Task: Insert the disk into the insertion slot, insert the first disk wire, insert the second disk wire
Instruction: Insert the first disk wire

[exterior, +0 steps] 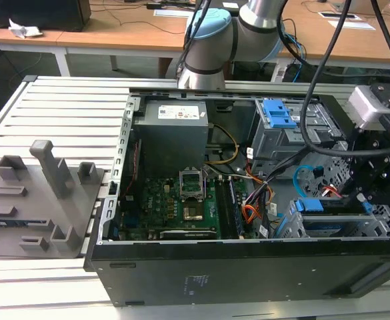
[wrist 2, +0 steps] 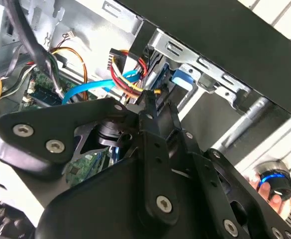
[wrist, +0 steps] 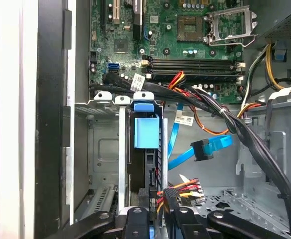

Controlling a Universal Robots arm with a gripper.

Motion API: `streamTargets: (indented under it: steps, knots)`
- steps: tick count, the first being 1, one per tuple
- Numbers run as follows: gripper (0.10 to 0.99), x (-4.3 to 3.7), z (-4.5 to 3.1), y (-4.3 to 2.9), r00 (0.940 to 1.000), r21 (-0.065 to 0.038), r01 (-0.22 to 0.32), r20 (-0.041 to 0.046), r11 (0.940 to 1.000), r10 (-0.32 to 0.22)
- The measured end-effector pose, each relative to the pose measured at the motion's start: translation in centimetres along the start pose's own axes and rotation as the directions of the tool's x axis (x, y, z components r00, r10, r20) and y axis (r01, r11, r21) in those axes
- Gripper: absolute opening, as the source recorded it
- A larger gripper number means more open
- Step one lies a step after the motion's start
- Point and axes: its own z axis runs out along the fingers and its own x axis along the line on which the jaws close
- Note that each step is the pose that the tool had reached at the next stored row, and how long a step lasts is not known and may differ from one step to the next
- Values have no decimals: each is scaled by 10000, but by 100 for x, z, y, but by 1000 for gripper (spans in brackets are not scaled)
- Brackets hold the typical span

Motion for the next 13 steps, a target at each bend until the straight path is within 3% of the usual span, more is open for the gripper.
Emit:
streamTargets:
  steps: [4,11,13]
  knots:
    - [263,-9,-261,12,10000,0,0,1,10000,0]
    - [263,-9,-267,13,10000,0,0,1,10000,0]
    - [180,-9,-268,13,10000,0,0,1,10000,0]
